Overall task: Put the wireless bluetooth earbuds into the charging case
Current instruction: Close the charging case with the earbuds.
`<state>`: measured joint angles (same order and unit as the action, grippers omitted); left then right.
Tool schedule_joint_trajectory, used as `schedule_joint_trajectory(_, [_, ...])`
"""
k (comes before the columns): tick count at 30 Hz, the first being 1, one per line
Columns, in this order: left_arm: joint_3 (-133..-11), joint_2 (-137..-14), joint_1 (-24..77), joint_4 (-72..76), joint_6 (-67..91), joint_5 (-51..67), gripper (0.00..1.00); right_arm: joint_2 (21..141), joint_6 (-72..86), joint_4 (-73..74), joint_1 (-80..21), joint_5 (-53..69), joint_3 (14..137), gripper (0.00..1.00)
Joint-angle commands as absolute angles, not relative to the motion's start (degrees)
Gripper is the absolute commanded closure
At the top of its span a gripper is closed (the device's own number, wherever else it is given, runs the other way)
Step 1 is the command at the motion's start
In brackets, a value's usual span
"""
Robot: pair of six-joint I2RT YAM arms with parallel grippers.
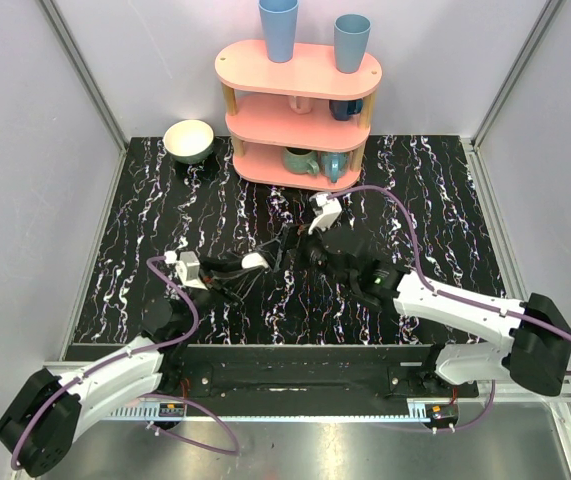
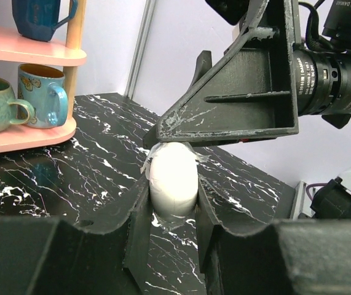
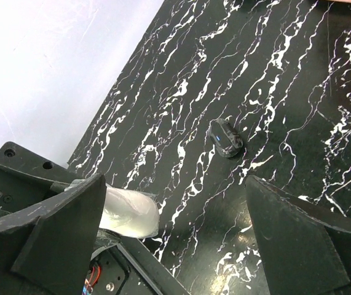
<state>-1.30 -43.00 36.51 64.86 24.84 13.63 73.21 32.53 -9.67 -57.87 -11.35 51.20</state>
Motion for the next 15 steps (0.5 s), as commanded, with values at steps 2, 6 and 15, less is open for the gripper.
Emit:
schedule_joint_trajectory(2, [1.14,-41.39,36.30,73.12,24.17,10.28,1.00,74.70,34.63,-4.93,-58.71,-4.40,46.76,0.00])
schedule_joint_trajectory(6, [0.79,-41.66,36.30,73.21,24.17,11.07,1.00,76.72,34.72,-4.83,-58.71,-4.66,47.46,0.00])
schedule_joint_trajectory(15, [0.35,-41.84,36.30,67.07,23.82,11.60,1.00,73.31,27.26,-4.39,-58.62,-14.93,50.62,0.00])
